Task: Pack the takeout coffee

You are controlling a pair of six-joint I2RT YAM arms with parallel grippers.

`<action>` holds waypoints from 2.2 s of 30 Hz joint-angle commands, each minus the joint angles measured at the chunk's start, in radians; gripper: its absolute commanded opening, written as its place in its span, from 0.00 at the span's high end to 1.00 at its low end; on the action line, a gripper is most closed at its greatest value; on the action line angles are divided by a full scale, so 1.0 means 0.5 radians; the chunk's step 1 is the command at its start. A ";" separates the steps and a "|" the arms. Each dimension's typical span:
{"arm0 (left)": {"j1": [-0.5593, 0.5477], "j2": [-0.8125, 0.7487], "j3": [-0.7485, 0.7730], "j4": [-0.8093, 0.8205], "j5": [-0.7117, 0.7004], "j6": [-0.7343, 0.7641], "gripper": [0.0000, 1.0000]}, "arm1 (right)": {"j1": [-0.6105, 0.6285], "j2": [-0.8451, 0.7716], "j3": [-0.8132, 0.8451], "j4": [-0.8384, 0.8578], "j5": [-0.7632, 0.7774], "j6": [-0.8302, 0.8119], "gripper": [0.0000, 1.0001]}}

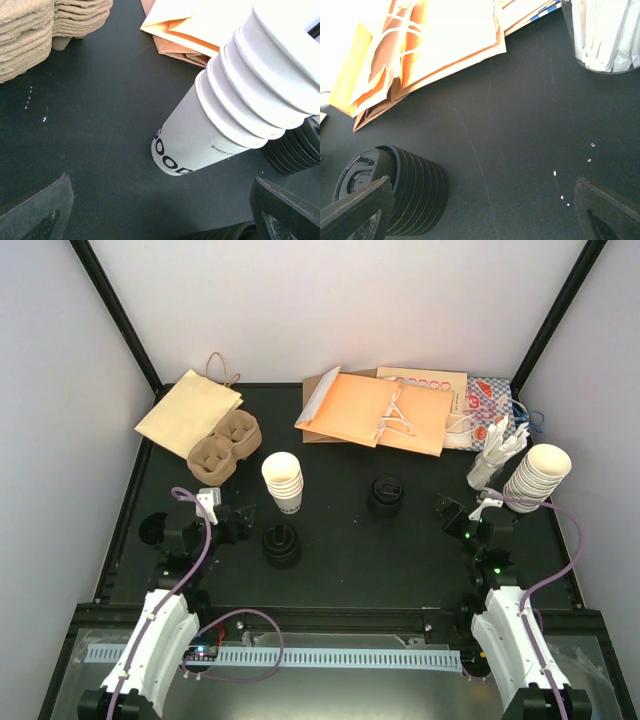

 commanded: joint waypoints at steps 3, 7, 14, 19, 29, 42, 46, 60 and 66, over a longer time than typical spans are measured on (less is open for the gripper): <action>-0.002 -0.024 0.051 -0.031 -0.082 0.010 0.01 | -0.008 -0.007 0.045 0.037 0.084 0.008 0.00; 0.001 -0.074 0.157 -0.231 -0.270 -0.065 0.01 | -0.006 0.002 0.143 -0.119 0.242 -0.016 0.00; -0.002 -0.173 0.301 -0.390 -0.228 -0.251 0.01 | -0.006 0.004 0.321 -0.403 0.279 0.065 0.00; -0.002 -0.184 0.433 -0.445 -0.088 -0.287 0.01 | -0.006 0.048 0.355 -0.391 0.075 -0.015 0.00; -0.001 0.052 0.662 -0.497 0.204 -0.256 0.01 | 0.179 0.641 0.739 -0.561 -0.161 -0.167 0.00; -0.001 0.314 1.029 -0.684 0.287 -0.043 0.01 | 0.499 1.154 1.274 -0.538 -0.094 -0.200 0.00; -0.001 0.376 1.085 -0.719 0.300 -0.020 0.01 | 0.513 1.361 1.442 -0.457 -0.144 -0.177 0.00; -0.002 0.533 1.153 -0.801 0.329 0.135 0.01 | 0.524 2.293 2.211 -0.294 -0.334 -0.043 0.10; -0.002 0.543 1.159 -0.813 0.303 0.183 0.01 | 0.526 2.625 2.489 -0.232 -0.447 0.085 0.19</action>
